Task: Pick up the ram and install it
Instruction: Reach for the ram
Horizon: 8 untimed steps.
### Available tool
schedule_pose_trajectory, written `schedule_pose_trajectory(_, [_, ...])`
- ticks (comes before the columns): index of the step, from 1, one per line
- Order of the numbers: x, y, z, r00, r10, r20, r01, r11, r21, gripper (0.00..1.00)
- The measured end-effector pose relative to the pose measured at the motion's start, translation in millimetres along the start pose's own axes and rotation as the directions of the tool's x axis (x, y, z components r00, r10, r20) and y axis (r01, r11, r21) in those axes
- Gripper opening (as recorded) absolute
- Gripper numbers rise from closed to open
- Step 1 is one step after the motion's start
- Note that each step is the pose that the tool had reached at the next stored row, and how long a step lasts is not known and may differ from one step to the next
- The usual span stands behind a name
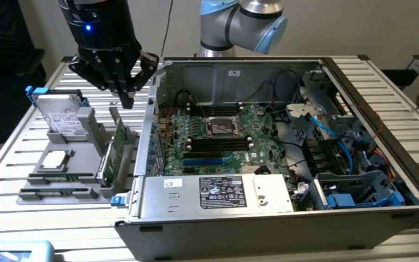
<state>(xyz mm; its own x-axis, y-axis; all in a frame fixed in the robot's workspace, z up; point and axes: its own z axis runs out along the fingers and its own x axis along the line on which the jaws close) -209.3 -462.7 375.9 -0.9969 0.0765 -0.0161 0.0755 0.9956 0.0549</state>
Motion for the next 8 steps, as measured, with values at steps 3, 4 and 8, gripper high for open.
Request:
schedule_pose_trajectory(3, [7.4,-7.3,1.8,1.0000,0.000,-0.0020,0.000,1.0000,-0.0029,0.11])
schedule_pose_trajectory(4, [10.5,-9.5,2.3,1.0000,0.000,-0.0028,0.000,1.0000,-0.0039,0.11])
schedule_pose_trajectory(8, [23.5,-17.7,4.6,1.0000,0.000,-0.0052,0.000,1.0000,-0.0079,0.11])
